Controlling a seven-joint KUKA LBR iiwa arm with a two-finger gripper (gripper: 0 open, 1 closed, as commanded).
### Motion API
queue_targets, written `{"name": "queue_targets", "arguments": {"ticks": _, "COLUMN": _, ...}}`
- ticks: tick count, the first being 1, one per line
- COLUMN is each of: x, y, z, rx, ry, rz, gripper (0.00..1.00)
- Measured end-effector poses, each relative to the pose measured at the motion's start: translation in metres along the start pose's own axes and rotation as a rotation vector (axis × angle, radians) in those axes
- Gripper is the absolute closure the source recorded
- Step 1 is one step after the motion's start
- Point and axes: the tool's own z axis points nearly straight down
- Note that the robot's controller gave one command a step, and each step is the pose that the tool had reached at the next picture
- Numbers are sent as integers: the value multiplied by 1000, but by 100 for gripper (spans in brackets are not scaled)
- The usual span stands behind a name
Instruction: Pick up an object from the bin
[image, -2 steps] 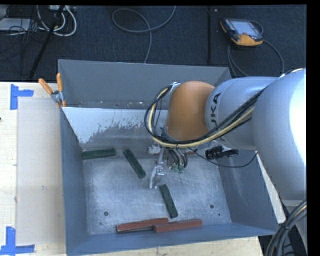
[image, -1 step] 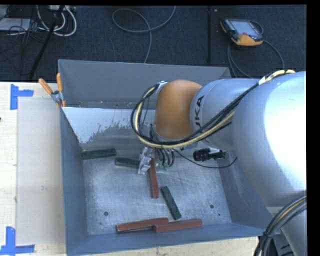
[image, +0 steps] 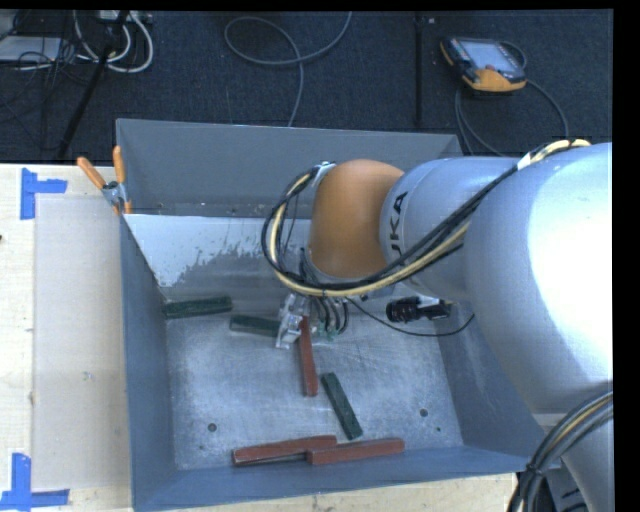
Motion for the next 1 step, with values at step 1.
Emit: {"name": "queue_targets", "arguments": {"ticks": 1, "x": 8, "y": -6, "z": -197, "rx": 7, "ry": 13, "rz": -155, "gripper": 100}}
